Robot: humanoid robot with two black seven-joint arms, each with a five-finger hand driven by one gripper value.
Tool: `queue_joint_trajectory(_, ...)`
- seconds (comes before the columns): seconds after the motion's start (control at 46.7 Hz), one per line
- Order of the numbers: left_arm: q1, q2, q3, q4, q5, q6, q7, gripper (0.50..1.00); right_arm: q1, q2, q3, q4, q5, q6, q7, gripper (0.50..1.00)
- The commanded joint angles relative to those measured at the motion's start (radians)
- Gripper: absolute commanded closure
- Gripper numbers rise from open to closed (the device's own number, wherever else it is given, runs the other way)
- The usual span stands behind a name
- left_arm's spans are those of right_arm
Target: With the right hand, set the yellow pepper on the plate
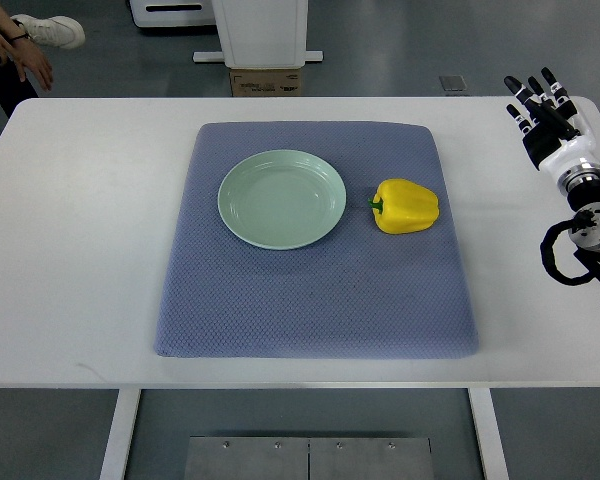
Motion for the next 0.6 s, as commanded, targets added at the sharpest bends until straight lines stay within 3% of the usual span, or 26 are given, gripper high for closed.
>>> queue_joint_trajectory(0.0,0.0,0.0,0.0,-0.001,0.0,0.0,-0.001,0.5,-0.007,0.002,0.003,-0.001,0.0,0.0,0.001,0.5)
queue_joint_trajectory(0.578,0.0,0.0,0.0,-0.001,0.0,0.0,0.001,0.5,0.01,-0.004,0.003,-0.031,0.0,0.0,0.001,0.5)
